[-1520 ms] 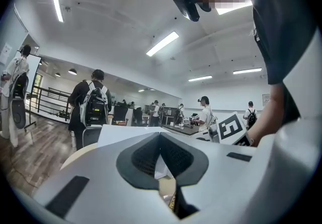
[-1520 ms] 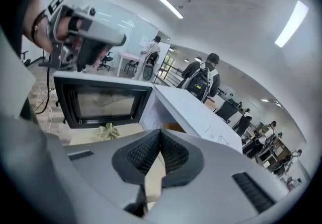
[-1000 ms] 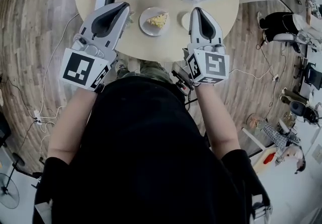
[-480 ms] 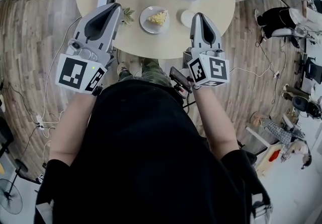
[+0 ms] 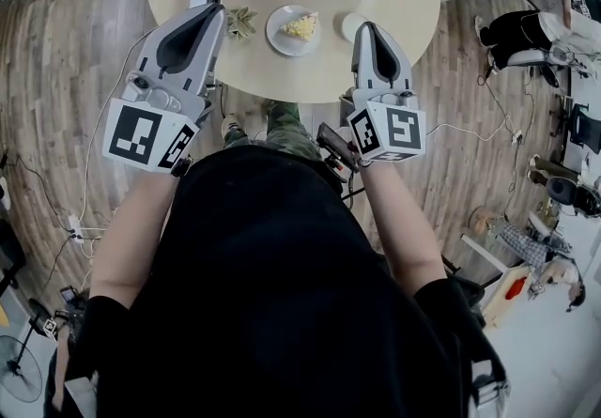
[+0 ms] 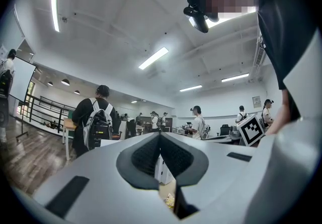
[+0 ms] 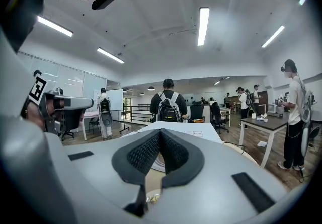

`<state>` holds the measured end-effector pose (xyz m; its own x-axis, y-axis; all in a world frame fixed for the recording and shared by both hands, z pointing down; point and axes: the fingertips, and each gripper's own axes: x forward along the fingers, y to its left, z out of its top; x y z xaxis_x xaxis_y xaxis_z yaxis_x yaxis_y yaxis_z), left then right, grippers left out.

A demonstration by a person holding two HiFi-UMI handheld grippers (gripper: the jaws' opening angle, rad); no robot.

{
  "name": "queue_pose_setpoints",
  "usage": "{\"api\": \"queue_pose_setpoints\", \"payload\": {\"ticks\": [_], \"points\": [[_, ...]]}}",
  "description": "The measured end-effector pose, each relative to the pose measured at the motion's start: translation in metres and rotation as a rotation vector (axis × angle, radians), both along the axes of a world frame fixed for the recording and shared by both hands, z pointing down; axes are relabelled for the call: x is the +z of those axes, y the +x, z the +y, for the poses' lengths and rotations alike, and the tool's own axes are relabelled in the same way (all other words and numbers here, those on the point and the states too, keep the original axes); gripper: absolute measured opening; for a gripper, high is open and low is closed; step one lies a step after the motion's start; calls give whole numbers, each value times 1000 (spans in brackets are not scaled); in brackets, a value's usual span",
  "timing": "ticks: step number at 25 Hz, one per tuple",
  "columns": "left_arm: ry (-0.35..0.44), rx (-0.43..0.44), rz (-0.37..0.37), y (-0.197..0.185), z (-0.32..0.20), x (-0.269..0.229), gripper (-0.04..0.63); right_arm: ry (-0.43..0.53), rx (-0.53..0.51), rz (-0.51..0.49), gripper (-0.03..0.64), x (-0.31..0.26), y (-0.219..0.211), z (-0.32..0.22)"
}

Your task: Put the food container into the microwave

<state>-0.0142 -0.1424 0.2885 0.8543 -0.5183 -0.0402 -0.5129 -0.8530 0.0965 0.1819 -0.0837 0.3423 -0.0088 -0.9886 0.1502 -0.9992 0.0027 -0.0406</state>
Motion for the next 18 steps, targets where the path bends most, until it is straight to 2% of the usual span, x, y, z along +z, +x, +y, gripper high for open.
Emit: {"api": "queue_pose_setpoints", "payload": {"ticks": [18], "points": [[-22,-13,8,-10,14,4,20,-19,-30,16,15,5,-16,8]]}}
